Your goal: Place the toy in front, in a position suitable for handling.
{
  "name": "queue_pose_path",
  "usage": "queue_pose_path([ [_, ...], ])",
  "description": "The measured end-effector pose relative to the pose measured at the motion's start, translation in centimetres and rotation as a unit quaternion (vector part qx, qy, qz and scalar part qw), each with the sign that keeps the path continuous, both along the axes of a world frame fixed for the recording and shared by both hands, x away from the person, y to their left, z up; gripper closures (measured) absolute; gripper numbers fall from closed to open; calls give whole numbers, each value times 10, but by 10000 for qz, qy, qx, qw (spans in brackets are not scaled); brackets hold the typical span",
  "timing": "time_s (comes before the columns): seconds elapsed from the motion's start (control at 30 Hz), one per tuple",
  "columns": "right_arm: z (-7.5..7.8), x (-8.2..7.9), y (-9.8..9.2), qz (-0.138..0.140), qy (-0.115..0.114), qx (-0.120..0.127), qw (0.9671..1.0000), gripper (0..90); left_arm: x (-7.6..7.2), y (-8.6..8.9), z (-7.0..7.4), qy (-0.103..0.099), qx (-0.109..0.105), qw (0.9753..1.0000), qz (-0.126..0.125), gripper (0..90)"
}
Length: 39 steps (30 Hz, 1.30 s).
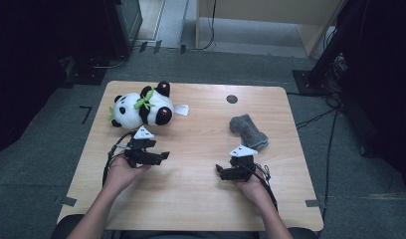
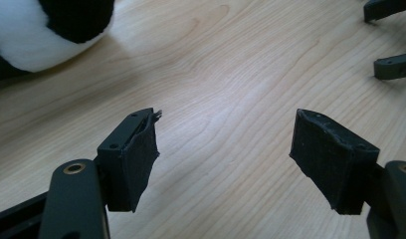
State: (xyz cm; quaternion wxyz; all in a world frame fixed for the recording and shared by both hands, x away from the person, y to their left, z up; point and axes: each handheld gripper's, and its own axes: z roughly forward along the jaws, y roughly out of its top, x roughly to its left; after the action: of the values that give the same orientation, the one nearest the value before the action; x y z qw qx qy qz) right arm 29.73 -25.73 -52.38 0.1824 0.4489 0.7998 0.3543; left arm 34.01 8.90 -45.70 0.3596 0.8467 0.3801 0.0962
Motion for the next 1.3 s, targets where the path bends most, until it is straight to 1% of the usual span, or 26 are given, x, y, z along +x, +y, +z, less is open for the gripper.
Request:
queue_pose_path([
  [0.07, 0, 0, 0, 10, 0, 0, 10000, 105, 2, 0, 2, 7, 4, 10000, 12, 316],
  [0.13, 0, 0, 0, 10, -7, -6, 10000, 105, 6, 1, 7, -45, -57, 10000, 31, 312],
  [0.17, 0, 0, 0, -3, 2, -4, 10000, 105, 10, 0, 10, -104, 5, 9999, 45, 310],
  [0.2, 0, 0, 0, -2, 4, 0, 10000, 105, 10, 0, 10, -104, 5, 9999, 45, 307],
  [0.3, 0, 0, 0, -3, 2, 3, 10000, 105, 17, -1, 14, -118, 82, 9999, 34, 312],
  [0.43, 0, 0, 0, -3, -1, 6, 10000, 105, 22, 0, 18, -109, 93, 9999, 66, 314],
  [0.47, 0, 0, 0, -12, 6, 9, 10000, 105, 25, 1, 21, -106, 158, 9998, 61, 317],
  [0.53, 0, 0, 0, -20, 4, 9, 10000, 105, 27, 1, 22, -113, 182, 9997, 86, 317],
  [0.63, 0, -1, 0, -26, 7, 8, 10000, 105, 31, 4, 27, -170, 251, 9995, 97, 318],
  [0.83, 0, 0, 0, -26, 2, 7, 10000, 105, 40, 7, 35, -189, 319, 9992, 151, 325],
  [0.9, 0, -1, 0, -34, 6, 8, 10000, 105, 43, 8, 38, -118, 247, 9995, 141, 329],
  [0.93, 0, -1, 0, -33, 7, 8, 10000, 105, 46, 9, 40, -128, 334, 9992, 175, 330],
  [1.03, 0, -1, 0, -30, 3, 7, 10000, 105, 49, 9, 42, -122, 363, 9991, 171, 329],
  [1.07, 0, -1, 0, -30, 3, 7, 10000, 105, 50, 10, 44, -120, 354, 9991, 198, 329],
  [1.1, 0, -1, 0, -32, 5, 7, 10000, 105, 52, 10, 47, -161, 337, 9991, 194, 323],
  [1.13, 0, -1, 0, -32, 6, 9, 10000, 105, 53, 10, 49, -181, 353, 9990, 188, 324],
  [1.17, 0, -1, 0, -33, 7, 9, 10000, 105, 57, 10, 54, -241, 392, 9987, 201, 325],
  [1.23, 0, -1, 0, -33, 6, 9, 10000, 105, 62, 12, 59, -238, 407, 9987, 215, 324],
  [1.27, 0, -1, 0, -33, 6, 9, 10000, 105, 62, 12, 59, -238, 407, 9987, 215, 323],
  [1.3, 0, -1, 0, -33, 6, 9, 10000, 105, 64, 13, 62, -225, 366, 9988, 220, 325],
])
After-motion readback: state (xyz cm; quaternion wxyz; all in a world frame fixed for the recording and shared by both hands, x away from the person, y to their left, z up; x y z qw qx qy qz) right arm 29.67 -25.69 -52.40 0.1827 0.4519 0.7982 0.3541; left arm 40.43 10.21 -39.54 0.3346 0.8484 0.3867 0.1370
